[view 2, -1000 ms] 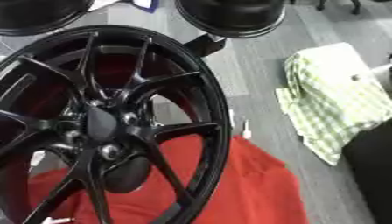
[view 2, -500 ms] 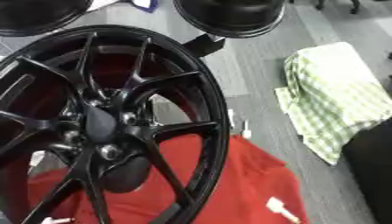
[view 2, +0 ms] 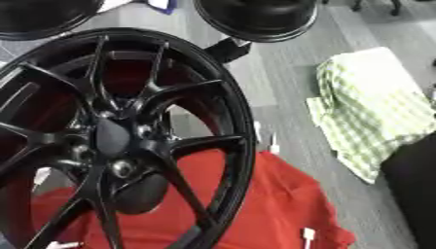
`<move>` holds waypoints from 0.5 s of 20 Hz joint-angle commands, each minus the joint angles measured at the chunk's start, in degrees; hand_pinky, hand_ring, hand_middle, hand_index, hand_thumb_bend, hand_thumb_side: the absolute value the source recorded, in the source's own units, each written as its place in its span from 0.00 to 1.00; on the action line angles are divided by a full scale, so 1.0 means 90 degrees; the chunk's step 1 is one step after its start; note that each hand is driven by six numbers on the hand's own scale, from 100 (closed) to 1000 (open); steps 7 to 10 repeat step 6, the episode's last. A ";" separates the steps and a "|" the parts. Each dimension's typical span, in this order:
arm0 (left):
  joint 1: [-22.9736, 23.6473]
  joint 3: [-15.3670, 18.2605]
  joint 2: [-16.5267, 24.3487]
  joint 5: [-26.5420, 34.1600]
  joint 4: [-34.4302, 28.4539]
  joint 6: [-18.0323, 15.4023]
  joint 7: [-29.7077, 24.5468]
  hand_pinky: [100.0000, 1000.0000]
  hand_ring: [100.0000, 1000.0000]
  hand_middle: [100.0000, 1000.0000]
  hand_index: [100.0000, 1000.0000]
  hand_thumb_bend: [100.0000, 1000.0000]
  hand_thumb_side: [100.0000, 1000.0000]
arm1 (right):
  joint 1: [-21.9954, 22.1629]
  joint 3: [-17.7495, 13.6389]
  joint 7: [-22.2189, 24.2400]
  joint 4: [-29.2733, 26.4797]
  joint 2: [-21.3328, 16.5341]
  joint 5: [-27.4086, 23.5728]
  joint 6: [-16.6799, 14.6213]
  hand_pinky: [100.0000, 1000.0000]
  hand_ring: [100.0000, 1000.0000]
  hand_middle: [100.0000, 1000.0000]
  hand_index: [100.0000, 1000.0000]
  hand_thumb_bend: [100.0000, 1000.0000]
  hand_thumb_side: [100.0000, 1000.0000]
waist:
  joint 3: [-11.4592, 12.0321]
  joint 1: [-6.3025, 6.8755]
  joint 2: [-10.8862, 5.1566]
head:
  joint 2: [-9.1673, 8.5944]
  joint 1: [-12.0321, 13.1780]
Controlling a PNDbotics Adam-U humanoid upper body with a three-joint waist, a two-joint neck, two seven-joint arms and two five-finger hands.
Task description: Pull the pin out of the wheel hub.
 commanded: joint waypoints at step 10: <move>-0.0199 -0.0110 0.0176 -0.0086 -0.0118 -0.0043 -0.0156 0.77 0.56 0.49 0.64 0.00 0.81 | -0.0632 0.0961 -0.0179 -0.0720 -0.0089 -0.0775 0.0020 0.84 0.76 0.52 0.62 0.00 0.27 | 0.0023 0.0006 -0.0179 | -0.0058 0.0006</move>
